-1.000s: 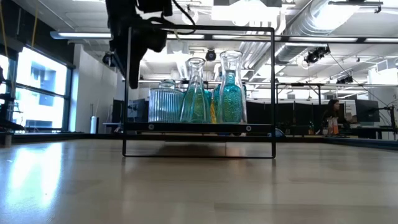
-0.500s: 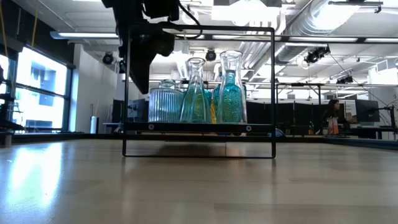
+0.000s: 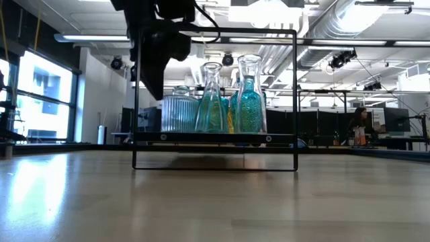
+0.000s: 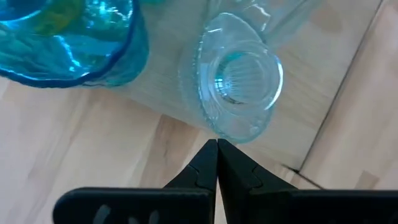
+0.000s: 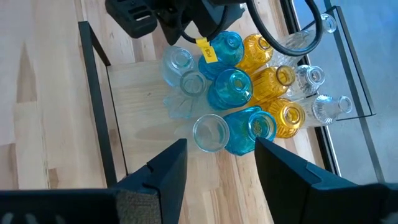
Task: Sort vases onto shelf
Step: Put the transparent flower vase on the shelf aligned with the other transparent flower vase
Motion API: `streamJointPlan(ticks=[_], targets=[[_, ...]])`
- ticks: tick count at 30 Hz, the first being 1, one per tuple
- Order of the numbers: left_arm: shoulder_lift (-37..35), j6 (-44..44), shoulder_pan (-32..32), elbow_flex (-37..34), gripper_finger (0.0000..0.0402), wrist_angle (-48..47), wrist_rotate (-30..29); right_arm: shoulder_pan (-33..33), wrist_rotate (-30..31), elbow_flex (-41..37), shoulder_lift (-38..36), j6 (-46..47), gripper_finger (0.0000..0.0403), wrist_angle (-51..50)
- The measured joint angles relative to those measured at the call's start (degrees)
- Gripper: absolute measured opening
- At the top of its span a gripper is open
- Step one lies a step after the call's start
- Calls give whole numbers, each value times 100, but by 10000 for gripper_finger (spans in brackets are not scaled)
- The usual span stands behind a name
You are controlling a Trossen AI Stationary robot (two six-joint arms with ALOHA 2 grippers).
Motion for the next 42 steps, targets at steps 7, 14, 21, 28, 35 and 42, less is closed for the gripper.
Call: streamJointPlan(ticks=[7, 14, 21, 28, 35, 42], targets=[[0, -123, -42, 0, 0, 242, 211, 0, 0, 0, 0, 1, 170, 0], [0, -261, -77, 0, 0, 241, 365, 0, 2, 0, 0, 0, 170, 0], [0, -388, -176, 2, 0, 554, 439, 0, 2, 0, 0, 0, 170, 0], [0, -431, -201, 2, 0, 530, 448, 0, 2, 0, 0, 2, 170, 0], [0, -397, -247, 2, 0, 305, 446, 0, 0, 0, 0, 2, 170, 0], [0, -164, -223, 2, 0, 271, -8, 0, 0, 0, -1, 41, 170, 0]])
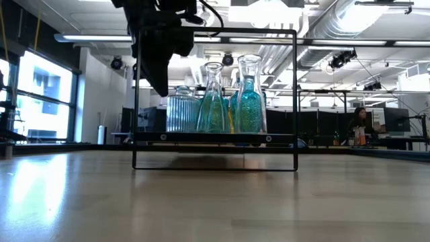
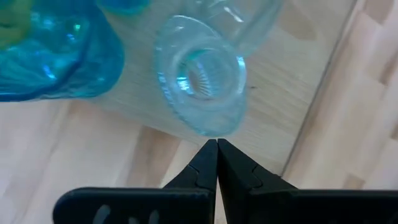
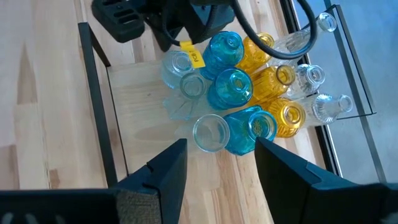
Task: Sort vases onto shelf
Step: Put the transparent flower vase on the shelf aligned with the other transparent flower vase
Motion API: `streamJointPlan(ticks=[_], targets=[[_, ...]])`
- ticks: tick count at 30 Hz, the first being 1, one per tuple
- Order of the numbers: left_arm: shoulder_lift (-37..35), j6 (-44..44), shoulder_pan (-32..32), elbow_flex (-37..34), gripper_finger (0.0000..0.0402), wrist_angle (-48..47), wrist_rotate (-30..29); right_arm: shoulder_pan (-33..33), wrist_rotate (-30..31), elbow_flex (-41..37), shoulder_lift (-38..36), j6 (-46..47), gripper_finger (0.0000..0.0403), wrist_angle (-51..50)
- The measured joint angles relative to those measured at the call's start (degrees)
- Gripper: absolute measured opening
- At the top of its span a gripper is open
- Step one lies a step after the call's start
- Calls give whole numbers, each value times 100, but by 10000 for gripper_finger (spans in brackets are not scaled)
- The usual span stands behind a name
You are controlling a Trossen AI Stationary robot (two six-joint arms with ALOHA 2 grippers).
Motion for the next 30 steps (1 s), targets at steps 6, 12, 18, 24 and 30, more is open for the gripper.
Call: streamJointPlan(ticks=[6, 12, 18, 24, 30], targets=[[-2, 141, 104, 2, 0, -167, -80, 0, 0, 0, 1, 36, 170, 0], [-2, 223, 174, 2, 0, -180, -361, 4, -2, 0, 1, 88, 170, 0], [-2, 239, 192, 2, 0, -148, -357, 4, -4, 0, 1, 71, 170, 1], [-2, 187, 190, 2, 0, 0, -172, 4, -4, 0, -1, 71, 170, 0], [-2, 42, 190, 2, 0, 107, 5, 4, -4, 0, 1, 100, 170, 0]])
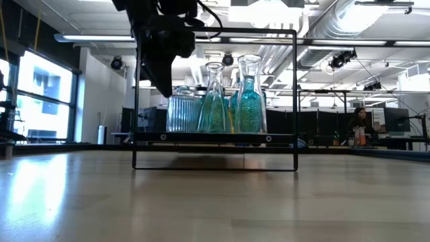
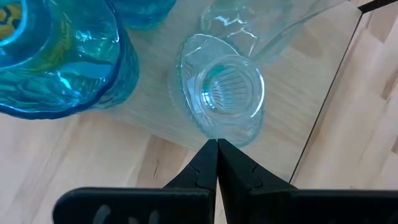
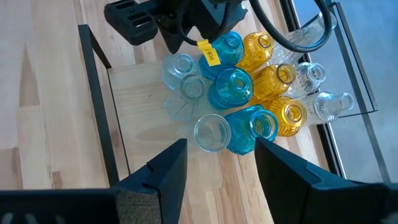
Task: Sort vases onto shelf
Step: Put the transparent flower vase on the shelf aligned with the other transparent flower vase
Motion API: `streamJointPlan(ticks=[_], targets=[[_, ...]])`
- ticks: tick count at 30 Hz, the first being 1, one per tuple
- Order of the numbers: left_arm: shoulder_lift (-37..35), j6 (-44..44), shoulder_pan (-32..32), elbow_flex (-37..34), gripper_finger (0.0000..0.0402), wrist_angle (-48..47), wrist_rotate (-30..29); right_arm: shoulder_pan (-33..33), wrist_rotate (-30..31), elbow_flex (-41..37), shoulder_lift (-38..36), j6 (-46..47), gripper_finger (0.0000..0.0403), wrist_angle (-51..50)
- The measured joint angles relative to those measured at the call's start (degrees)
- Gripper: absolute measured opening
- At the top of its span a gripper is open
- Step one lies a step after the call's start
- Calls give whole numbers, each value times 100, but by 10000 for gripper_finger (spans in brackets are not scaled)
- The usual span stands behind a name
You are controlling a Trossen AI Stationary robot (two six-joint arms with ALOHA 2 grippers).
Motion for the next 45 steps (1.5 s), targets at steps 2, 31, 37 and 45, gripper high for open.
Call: streamJointPlan(ticks=[2, 31, 37, 45], targets=[[0, -6, -10, 0, 0, 0, 4, 0, 0, 0, 0, 12, 170, 0], [-1, -360, -241, 78, 0, 139, 1095, 0, 4, 0, 0, -34, 170, 0], [-2, -95, -379, 358, 0, 162, 598, 0, 4, 0, 0, -34, 170, 0], [-2, 429, -638, 507, 0, 546, 255, 0, -1, 0, -2, -34, 170, 0]])
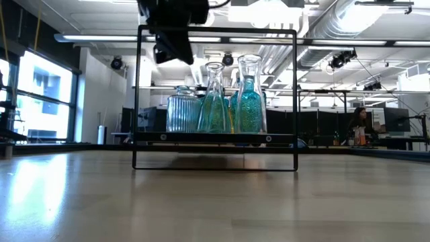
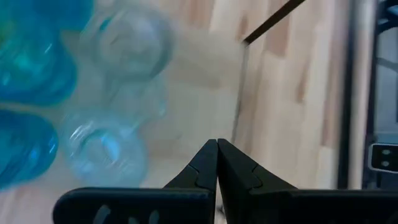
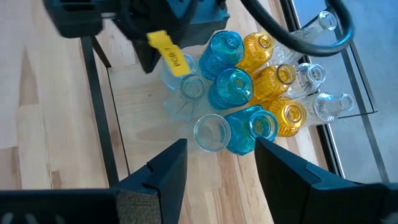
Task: Sort vases onto shelf
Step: Put the transparent flower vase on the shelf aligned with the other transparent flower vase
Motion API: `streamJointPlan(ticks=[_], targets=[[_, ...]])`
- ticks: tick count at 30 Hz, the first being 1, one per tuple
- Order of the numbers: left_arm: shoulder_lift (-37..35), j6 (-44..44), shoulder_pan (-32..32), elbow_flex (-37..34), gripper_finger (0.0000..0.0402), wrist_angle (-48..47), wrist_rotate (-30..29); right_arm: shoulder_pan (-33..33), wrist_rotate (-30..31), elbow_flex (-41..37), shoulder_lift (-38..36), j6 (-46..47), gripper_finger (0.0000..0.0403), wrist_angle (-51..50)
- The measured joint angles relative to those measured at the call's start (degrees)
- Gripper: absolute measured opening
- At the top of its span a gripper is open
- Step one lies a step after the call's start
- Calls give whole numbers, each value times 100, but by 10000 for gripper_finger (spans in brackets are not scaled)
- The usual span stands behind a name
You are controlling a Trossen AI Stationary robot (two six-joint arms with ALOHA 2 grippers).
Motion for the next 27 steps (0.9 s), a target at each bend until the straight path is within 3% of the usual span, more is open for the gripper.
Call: streamJointPlan(ticks=[19, 27], targets=[[0, 116, -108, -5, 0, 855, -514, 0, -196, 0, 2, -258, 170, 0], [105, -112, -90, -330, 0, 1305, -605, 0, -196, 0, 2, -249, 170, 0]])
